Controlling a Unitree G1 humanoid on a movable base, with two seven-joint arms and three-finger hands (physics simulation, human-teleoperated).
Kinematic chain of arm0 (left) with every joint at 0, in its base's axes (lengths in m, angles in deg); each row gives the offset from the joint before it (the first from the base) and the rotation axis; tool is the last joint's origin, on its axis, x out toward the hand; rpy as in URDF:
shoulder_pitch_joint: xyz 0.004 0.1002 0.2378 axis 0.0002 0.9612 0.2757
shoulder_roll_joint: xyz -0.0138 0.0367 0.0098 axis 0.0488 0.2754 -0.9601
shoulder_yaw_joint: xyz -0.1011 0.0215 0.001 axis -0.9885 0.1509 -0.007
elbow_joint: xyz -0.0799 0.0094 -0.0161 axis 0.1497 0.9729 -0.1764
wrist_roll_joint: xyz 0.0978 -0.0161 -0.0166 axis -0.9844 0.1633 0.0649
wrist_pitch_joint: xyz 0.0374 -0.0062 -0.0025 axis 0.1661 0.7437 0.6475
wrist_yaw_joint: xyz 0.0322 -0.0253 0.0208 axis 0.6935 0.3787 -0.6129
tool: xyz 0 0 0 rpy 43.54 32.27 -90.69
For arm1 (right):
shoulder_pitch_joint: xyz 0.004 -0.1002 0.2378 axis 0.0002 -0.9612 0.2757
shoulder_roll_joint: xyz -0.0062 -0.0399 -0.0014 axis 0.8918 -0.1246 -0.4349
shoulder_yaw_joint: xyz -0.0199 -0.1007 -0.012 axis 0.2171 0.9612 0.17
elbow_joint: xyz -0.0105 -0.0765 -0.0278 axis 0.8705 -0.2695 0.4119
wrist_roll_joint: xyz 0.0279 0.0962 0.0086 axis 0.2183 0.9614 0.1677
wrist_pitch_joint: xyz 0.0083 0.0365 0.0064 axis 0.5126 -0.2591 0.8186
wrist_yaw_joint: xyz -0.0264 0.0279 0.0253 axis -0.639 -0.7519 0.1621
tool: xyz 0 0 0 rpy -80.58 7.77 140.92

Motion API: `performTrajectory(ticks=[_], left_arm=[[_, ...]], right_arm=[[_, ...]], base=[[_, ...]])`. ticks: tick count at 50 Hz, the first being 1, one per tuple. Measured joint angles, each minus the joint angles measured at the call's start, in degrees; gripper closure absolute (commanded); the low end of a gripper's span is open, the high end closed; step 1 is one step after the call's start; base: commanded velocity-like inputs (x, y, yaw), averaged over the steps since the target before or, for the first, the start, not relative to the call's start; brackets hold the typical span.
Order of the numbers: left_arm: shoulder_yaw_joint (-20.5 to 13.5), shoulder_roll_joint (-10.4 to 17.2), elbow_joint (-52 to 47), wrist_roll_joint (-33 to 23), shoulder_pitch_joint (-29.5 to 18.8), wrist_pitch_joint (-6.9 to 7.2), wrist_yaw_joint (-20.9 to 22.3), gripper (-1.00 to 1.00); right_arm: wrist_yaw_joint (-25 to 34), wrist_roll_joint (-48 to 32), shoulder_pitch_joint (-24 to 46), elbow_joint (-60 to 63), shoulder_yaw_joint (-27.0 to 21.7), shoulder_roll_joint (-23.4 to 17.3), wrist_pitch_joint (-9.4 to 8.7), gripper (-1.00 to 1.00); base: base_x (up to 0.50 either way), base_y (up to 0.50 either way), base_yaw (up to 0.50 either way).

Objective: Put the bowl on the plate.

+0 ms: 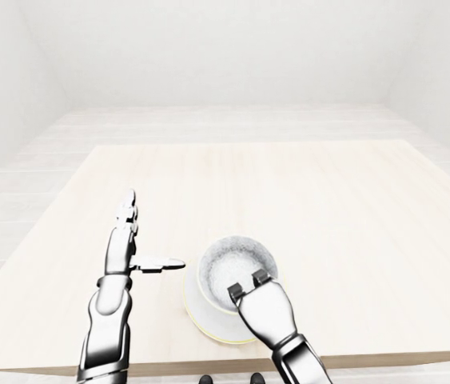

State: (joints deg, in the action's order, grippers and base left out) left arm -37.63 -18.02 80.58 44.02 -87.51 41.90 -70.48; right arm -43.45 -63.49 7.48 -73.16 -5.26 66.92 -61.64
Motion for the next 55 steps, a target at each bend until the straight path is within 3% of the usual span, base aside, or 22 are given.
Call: performTrajectory(ticks=[4, 31, 55], left_arm=[[0.1, 0.0, 0.1, 0.0, -0.1, 0.01, -0.1, -1.0], [0.1, 0.2, 0.0, 0.1, -0.5, 0.36, -0.1, -1.0], [-0.1, 0.5, 0.6, 0.3, -0.7, -0.07, 0.3, -1.0]], right_arm=[[-0.1, 0.0, 0.0, 0.1, 0.0, 0.0, 0.0, 0.02], [0.3, -0.7, 0.1, 1.6, 0.4, -0.1, 0.0, -0.27], [3.0, -1.7, -1.7, 7.3, 0.6, -1.6, 0.0, -0.29]], base=[[0.0, 0.0, 0.0], [0.0, 0.0, 0.0], [0.0, 0.0, 0.0]])
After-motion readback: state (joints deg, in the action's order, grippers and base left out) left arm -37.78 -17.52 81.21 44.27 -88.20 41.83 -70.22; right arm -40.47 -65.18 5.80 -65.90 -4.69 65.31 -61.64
